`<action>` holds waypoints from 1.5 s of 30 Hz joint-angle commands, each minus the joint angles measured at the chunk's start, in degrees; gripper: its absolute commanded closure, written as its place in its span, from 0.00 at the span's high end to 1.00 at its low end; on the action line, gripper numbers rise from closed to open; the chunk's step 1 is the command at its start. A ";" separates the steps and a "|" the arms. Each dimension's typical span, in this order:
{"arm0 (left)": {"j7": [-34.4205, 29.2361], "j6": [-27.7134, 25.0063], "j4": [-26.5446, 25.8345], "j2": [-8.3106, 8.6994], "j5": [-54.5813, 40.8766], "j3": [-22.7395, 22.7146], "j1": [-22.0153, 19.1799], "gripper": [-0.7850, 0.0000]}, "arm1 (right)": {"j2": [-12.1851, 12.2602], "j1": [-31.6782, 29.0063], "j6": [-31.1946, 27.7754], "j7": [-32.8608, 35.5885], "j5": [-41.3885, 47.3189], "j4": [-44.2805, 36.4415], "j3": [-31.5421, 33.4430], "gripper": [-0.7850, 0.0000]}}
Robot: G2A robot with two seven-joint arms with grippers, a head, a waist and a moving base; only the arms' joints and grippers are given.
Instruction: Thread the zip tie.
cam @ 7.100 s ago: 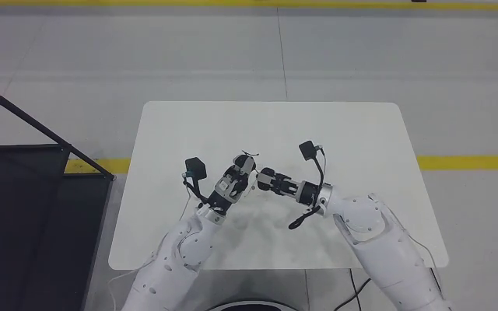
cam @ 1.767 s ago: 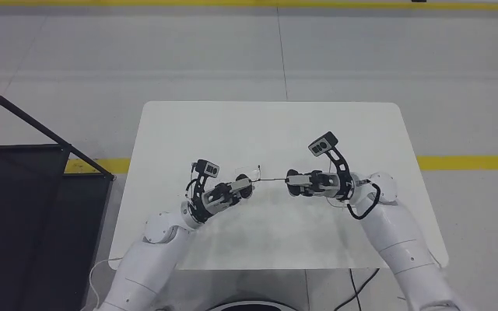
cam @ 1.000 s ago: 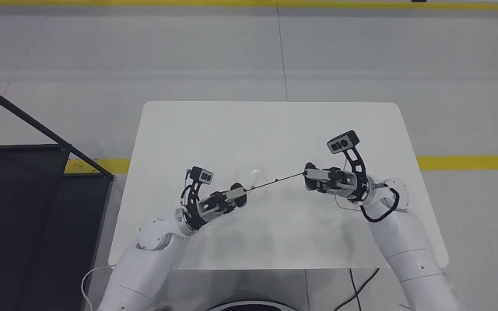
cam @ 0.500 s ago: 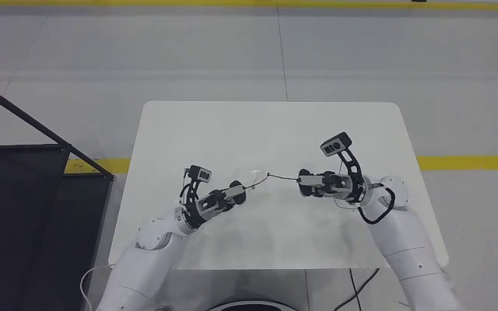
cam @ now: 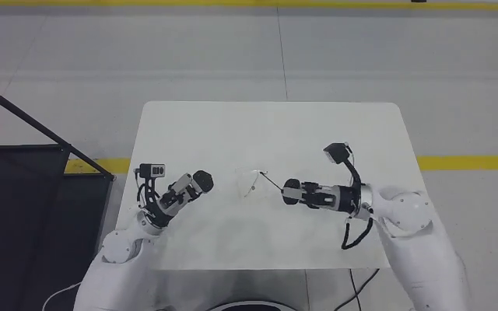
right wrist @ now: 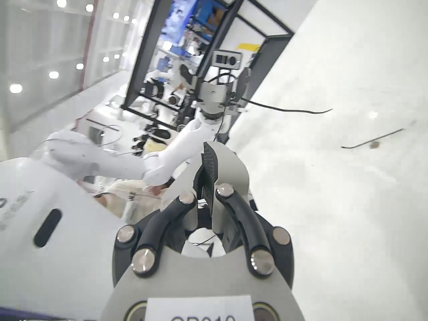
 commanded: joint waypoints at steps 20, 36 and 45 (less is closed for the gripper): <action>1.53 -0.37 -0.65 0.15 2.53 -0.72 1.29 1.00 | 0.40 -2.50 6.45 -7.92 -26.41 -12.56 -4.44 0.00; 1.53 -0.37 -0.65 0.15 2.53 -0.72 1.29 1.00 | -2.82 12.48 24.70 8.30 -69.80 -14.44 -30.91 0.00; 1.53 -0.37 -0.65 0.15 2.53 -0.72 1.29 1.00 | -8.65 25.19 29.64 14.64 -69.32 -0.65 -42.35 0.00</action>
